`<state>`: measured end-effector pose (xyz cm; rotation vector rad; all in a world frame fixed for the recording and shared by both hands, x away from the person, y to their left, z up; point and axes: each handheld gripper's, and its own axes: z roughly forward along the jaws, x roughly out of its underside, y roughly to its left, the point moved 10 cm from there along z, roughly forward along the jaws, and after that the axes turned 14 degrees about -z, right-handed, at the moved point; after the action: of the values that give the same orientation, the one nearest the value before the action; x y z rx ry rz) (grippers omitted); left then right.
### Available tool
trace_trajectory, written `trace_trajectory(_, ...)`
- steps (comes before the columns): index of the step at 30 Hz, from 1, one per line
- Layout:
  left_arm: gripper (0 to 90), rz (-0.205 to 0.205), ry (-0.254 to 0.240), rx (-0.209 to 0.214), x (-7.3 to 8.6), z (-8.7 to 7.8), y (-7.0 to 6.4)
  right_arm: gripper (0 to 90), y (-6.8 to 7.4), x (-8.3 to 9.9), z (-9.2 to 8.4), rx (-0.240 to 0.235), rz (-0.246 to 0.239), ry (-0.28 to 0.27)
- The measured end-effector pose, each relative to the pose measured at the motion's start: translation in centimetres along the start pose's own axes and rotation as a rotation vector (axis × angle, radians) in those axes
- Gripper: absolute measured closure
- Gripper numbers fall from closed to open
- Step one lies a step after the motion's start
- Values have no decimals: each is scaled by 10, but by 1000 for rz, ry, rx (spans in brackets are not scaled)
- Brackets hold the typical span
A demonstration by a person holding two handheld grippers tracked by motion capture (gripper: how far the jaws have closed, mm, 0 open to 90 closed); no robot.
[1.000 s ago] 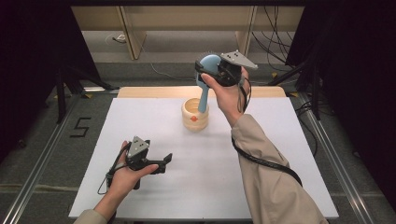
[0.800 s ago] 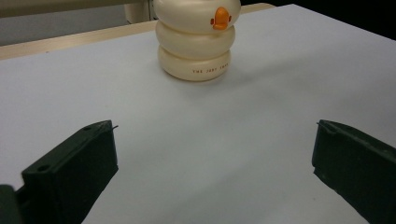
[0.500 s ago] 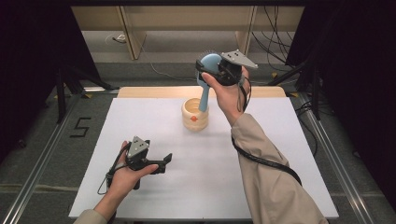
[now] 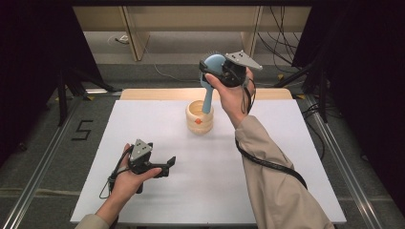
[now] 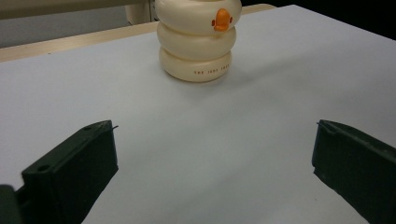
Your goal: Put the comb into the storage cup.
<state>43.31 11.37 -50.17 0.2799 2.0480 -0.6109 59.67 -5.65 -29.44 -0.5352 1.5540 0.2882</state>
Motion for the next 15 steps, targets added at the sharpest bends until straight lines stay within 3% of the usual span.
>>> trace_trajectory(15, 0, -1, 3, -2, 1, 1, 1, 216, 6, 1, 6, -8, -8, -7)
